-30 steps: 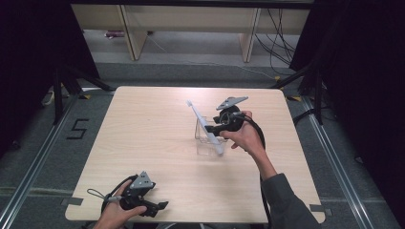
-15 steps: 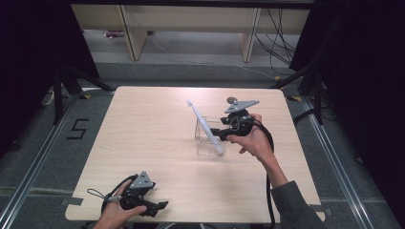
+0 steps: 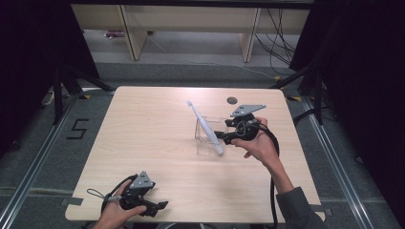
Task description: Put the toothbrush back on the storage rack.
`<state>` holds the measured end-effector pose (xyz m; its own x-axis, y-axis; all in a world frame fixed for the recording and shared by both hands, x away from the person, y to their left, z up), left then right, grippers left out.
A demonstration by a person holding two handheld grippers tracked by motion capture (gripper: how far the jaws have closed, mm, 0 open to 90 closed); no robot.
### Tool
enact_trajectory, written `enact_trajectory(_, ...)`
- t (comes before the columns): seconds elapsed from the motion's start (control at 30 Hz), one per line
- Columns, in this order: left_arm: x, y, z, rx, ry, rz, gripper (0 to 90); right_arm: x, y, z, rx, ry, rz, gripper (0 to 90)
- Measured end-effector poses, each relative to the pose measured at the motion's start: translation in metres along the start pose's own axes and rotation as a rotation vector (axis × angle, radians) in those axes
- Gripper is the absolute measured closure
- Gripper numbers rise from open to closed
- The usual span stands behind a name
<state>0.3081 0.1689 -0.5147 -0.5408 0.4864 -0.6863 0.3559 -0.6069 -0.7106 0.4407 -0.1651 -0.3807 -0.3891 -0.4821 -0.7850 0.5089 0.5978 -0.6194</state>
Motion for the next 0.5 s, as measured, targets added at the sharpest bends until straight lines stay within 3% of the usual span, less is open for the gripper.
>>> enact_trajectory(0.1,0.0,0.0,0.0,0.0,0.0,0.0,14.9,0.003,-0.004,0.002,0.014,-0.031,0.015,37.3)
enact_trajectory(0.17,0.0,0.0,0.0,0.0,0.001,-0.001,14.9,0.004,-0.007,0.001,-0.003,-0.014,0.003,36.9)
enact_trajectory(0.3,0.0,0.0,0.0,0.0,0.001,-0.001,14.9,0.007,-0.01,-0.001,0.009,0.005,0.014,35.0)
enact_trajectory(0.33,0.0,0.0,0.0,0.0,0.001,-0.001,14.9,0.007,-0.01,-0.001,0.009,0.005,0.014,35.0)
enact_trajectory(0.37,0.0,0.0,0.0,0.0,0.0,0.0,14.9,0.007,-0.011,0.001,0.02,-0.031,0.029,34.3)
enact_trajectory(0.5,0.0,0.0,0.0,-0.001,0.0,0.001,14.9,0.01,-0.015,-0.003,0.014,-0.024,0.017,30.3)
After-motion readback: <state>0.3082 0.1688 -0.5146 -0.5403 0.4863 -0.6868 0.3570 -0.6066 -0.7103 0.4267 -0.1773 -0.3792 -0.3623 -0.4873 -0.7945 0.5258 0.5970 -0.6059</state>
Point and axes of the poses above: each handheld gripper's, and its own axes: y roughly forward along the jaws, x roughly out of its underside, z roughly to its right, the point moved 1 cm from there along y, roughly forward along the jaws, and after that the axes turned 2 degrees about -y, right-handed, at the moved point
